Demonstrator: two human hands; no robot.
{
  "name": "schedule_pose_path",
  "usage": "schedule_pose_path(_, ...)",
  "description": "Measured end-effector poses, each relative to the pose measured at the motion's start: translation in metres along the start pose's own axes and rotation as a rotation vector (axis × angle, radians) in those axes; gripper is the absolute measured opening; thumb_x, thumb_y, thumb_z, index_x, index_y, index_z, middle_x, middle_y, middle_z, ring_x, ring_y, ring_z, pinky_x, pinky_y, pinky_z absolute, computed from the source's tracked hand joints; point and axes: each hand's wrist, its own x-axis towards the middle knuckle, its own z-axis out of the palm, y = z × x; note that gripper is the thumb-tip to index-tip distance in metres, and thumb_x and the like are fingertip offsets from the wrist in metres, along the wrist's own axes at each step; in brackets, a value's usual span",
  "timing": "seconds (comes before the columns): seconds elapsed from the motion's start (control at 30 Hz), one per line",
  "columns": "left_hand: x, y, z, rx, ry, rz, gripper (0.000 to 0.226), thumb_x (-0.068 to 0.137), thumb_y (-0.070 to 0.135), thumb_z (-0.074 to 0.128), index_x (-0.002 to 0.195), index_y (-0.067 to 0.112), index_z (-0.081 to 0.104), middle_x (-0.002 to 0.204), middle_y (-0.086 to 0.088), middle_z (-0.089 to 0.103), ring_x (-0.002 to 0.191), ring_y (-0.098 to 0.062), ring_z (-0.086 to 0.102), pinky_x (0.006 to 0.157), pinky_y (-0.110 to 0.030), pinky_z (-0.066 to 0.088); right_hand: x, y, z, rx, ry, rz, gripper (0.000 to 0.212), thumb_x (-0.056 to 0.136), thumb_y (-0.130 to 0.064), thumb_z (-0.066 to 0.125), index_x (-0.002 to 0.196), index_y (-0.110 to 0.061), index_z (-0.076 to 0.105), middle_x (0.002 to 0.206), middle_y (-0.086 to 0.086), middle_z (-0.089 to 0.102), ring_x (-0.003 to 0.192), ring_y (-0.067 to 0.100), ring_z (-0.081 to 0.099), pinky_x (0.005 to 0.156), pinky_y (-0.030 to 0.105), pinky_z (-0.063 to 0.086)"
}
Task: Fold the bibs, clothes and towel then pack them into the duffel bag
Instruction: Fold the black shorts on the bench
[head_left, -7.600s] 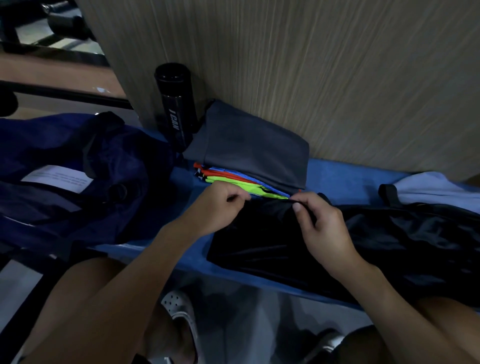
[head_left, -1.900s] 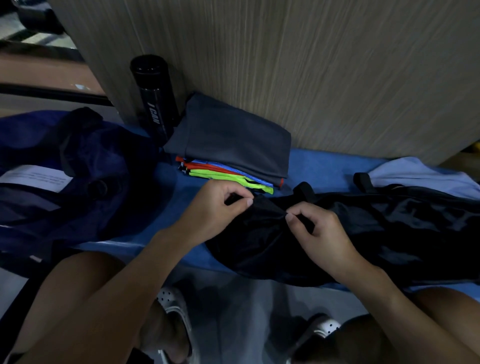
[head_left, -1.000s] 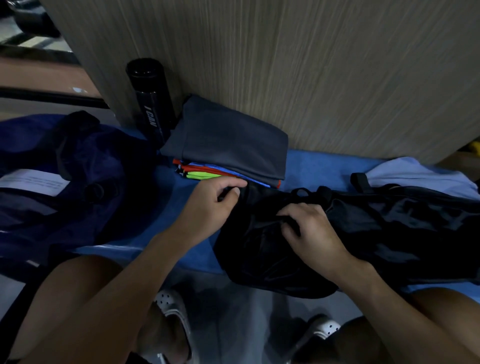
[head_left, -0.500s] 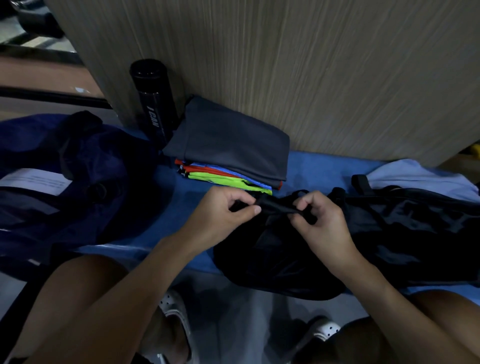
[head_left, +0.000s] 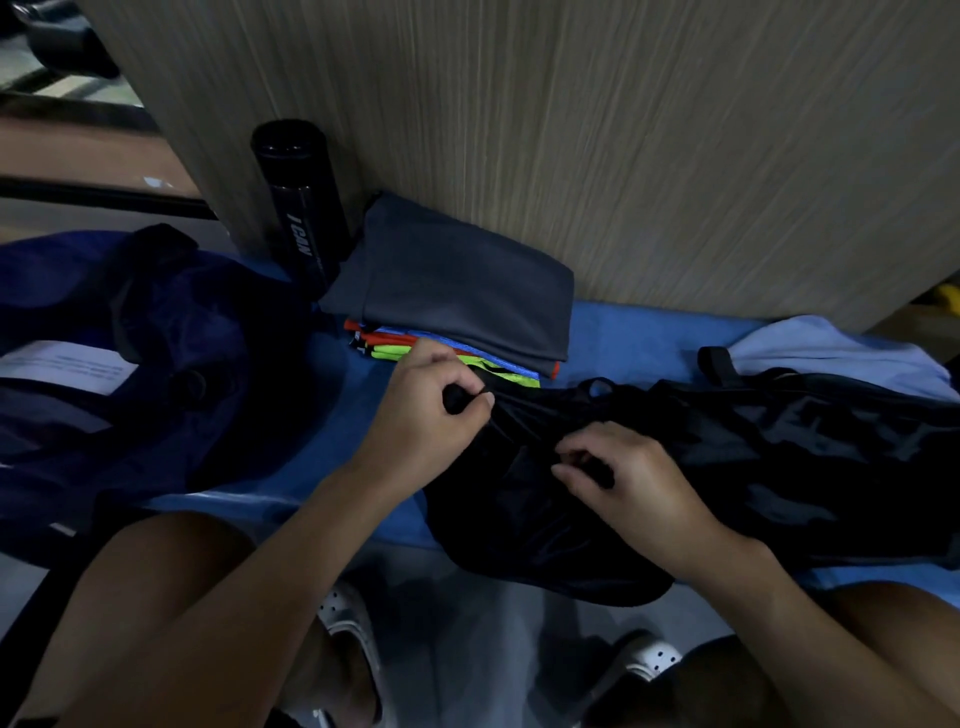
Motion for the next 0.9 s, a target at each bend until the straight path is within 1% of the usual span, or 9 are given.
schedule_pose_path(0.13, -0.003, 0.001, 0.003, 0.247, -0.008, 0.127, 0.016, 0.080, 0.025, 0.078, 0.072, 0.029, 0.065, 0.103, 0.017, 0.051, 0.105, -0.007, 0.044, 0.093, -0.030, 0.026, -0.008, 0.011, 0.004, -0.303, -0.205, 0.006, 0.040, 0.088, -0.034, 0.068, 0.126, -0.027, 0.062, 0.112, -0.012, 0.062, 0.104, 0.015, 0.052, 0.086, 0.033, 0.043)
schedule_pose_path(0.23, -0.007, 0.000, 0.005, 0.356, -0.011, 0.194, 0.013, 0.078, 0.029, 0.079, 0.073, 0.028, 0.067, 0.125, 0.011, 0.046, 0.118, -0.014, 0.037, 0.094, -0.030, 0.018, -0.011, 0.010, 0.003, -0.354, -0.182, -0.029, 0.032, 0.082, -0.025, 0.074, 0.113, -0.028, 0.066, 0.100, -0.013, 0.058, 0.098, 0.015, 0.050, 0.081, 0.029, 0.035)
schedule_pose_path(0.3, -0.009, -0.001, 0.005, 0.387, -0.007, 0.217, 0.013, 0.078, 0.029, 0.078, 0.073, 0.028, 0.067, 0.123, 0.011, 0.047, 0.118, -0.015, 0.038, 0.094, -0.028, 0.016, -0.012, 0.007, -0.001, -0.315, -0.146, -0.045, 0.027, 0.074, -0.017, 0.076, 0.094, -0.028, 0.063, 0.096, -0.014, 0.054, 0.096, 0.013, 0.050, 0.081, 0.027, 0.031)
schedule_pose_path(0.4, -0.012, 0.001, 0.003, 0.344, -0.054, 0.168, 0.013, 0.083, 0.021, 0.076, 0.081, 0.025, 0.064, 0.087, 0.016, 0.056, 0.092, -0.011, 0.053, 0.089, -0.032, 0.031, -0.011, 0.002, -0.007, -0.219, -0.133, -0.051, 0.029, 0.069, -0.013, 0.068, 0.079, -0.028, 0.045, 0.089, -0.012, 0.057, 0.090, 0.013, 0.054, 0.084, 0.027, 0.033)
schedule_pose_path(0.5, -0.015, 0.001, 0.003, 0.159, -0.209, 0.003, 0.023, 0.089, 0.010, 0.067, 0.104, 0.026, 0.061, 0.068, 0.012, 0.054, 0.062, -0.006, 0.052, 0.066, -0.032, 0.051, -0.016, 0.000, -0.009, -0.132, -0.118, -0.007, 0.035, 0.072, -0.013, 0.066, 0.076, -0.031, 0.036, 0.084, -0.007, 0.062, 0.083, 0.014, 0.052, 0.082, 0.031, 0.042)
schedule_pose_path(0.57, -0.018, 0.001, 0.003, 0.042, -0.297, -0.059, 0.039, 0.091, 0.000, 0.058, 0.115, 0.032, 0.058, 0.076, 0.011, 0.061, 0.059, -0.007, 0.055, 0.060, -0.031, 0.053, -0.019, 0.002, -0.011, -0.133, -0.095, 0.016, 0.038, 0.075, -0.011, 0.070, 0.077, -0.033, 0.039, 0.082, -0.010, 0.061, 0.082, 0.014, 0.050, 0.079, 0.028, 0.044)
schedule_pose_path(0.73, -0.016, 0.002, 0.006, -0.034, -0.309, -0.124, 0.053, 0.092, -0.005, 0.046, 0.128, 0.029, 0.065, 0.101, 0.020, 0.068, 0.088, 0.005, 0.065, 0.082, -0.018, 0.051, -0.018, 0.000, -0.018, -0.049, -0.011, -0.031, 0.008, 0.084, -0.020, 0.066, 0.092, -0.023, 0.066, 0.089, -0.018, 0.062, 0.086, 0.001, 0.057, 0.084, 0.021, 0.039)
schedule_pose_path(0.8, -0.017, 0.009, 0.006, -0.035, -0.292, -0.040, 0.060, 0.090, -0.009, 0.043, 0.134, 0.028, 0.060, 0.133, 0.025, 0.048, 0.116, 0.018, 0.048, 0.100, -0.006, 0.035, -0.018, -0.004, -0.022, 0.100, 0.023, 0.012, 0.005, 0.082, -0.017, 0.065, 0.087, -0.018, 0.067, 0.085, -0.014, 0.064, 0.083, 0.003, 0.061, 0.080, 0.021, 0.044)
schedule_pose_path(0.9, -0.022, 0.017, 0.004, -0.002, -0.274, 0.092, 0.069, 0.090, -0.009, 0.040, 0.141, 0.035, 0.051, 0.137, 0.040, 0.025, 0.109, 0.026, 0.039, 0.101, -0.002, 0.025, -0.016, -0.006, -0.025, 0.249, 0.094, 0.086, 0.010, 0.080, -0.010, 0.068, 0.078, -0.016, 0.060, 0.079, -0.006, 0.065, 0.077, 0.011, 0.064, 0.072, 0.025, 0.048)
